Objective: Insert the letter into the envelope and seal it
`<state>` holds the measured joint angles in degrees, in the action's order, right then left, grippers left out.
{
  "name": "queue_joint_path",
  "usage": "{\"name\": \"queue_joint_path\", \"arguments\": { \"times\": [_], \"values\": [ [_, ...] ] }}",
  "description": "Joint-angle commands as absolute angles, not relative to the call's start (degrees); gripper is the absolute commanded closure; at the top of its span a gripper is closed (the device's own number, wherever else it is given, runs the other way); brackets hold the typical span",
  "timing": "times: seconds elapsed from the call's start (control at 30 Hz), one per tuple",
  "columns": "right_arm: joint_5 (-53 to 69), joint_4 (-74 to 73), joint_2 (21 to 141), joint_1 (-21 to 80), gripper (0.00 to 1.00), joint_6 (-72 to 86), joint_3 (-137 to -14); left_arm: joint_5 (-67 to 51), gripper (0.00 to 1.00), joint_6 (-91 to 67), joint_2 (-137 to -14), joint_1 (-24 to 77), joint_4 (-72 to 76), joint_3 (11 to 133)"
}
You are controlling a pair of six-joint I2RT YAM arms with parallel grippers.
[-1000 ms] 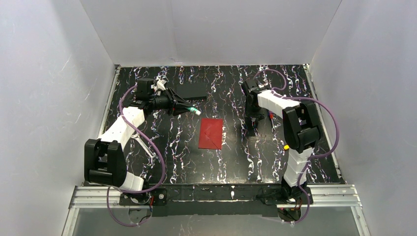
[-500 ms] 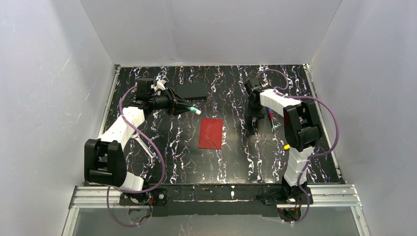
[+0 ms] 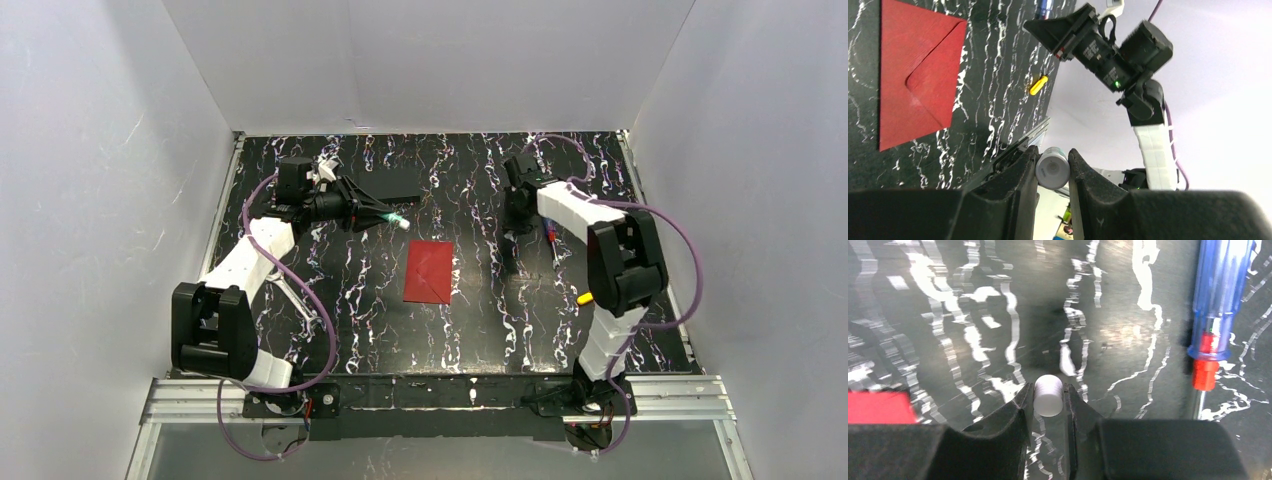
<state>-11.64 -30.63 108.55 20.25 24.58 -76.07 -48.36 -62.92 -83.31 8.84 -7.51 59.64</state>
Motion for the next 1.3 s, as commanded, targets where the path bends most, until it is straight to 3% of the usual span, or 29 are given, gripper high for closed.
{"name": "queue_joint_path", "arguments": {
  "times": [0.0,0.23,0.53,1.27],
  "values": [
    [2.41,-22.06,97.0,20.05,0.81,25.68,-74.68,-50.84,1.0,-70.72,-82.6,8.96,2.84,58.46],
    [22.62,-5.71,86.86,20.9,0.82,42.58,-73.72,-49.61,1.0,-72.82,-84.49,9.47,4.09,66.44],
    [29.74,10.95,84.59,26.26,0.82,57.59,-76.63,-45.75,1.0,-87.26,-82.87,10.19,13.32,68.97],
    [32.82,5.15,88.21,28.04,0.83,49.85,-84.54,-47.11,1.0,-90.44,-83.05,11.32,20.44,71.06]
  ]
}}
